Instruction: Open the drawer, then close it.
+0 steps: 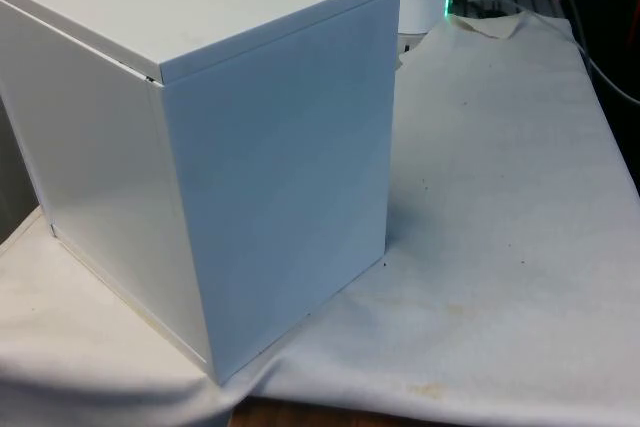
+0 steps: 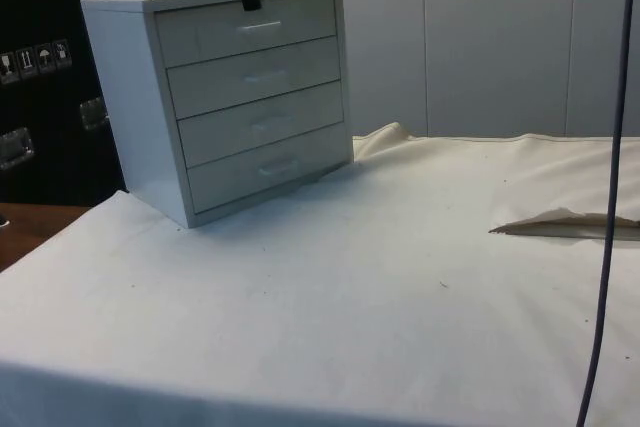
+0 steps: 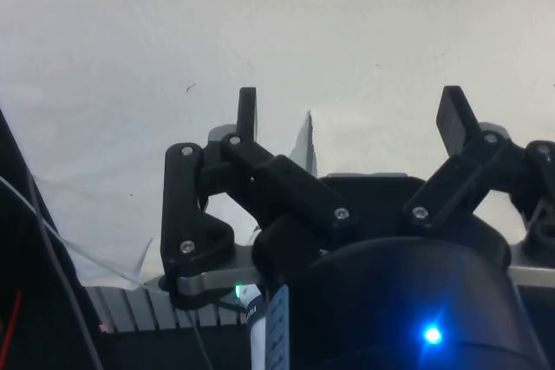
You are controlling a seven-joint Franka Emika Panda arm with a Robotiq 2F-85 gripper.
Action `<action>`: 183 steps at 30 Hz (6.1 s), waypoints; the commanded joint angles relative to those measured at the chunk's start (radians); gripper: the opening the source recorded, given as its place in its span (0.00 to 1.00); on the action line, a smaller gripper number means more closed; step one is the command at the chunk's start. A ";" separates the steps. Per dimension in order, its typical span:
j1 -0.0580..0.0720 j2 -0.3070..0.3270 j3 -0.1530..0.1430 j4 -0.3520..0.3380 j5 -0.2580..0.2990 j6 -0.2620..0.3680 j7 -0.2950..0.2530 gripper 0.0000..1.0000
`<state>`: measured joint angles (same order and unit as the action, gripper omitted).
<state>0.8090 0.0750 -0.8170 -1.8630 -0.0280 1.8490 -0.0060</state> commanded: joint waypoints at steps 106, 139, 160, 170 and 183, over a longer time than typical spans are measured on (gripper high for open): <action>0.016 -0.139 0.036 -0.216 -0.429 0.287 -0.139 1.00; 0.014 -0.217 0.043 -0.320 -0.539 0.393 -0.172 1.00; 0.017 -0.223 0.060 -0.333 -0.644 0.410 -0.150 1.00; 0.014 -0.224 0.078 -0.352 -0.723 0.432 -0.111 1.00; 0.012 -0.230 0.083 -0.392 -0.831 0.478 -0.051 1.00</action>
<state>0.8250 -0.1480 -0.7360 -2.2510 -0.8380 2.3160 -0.0680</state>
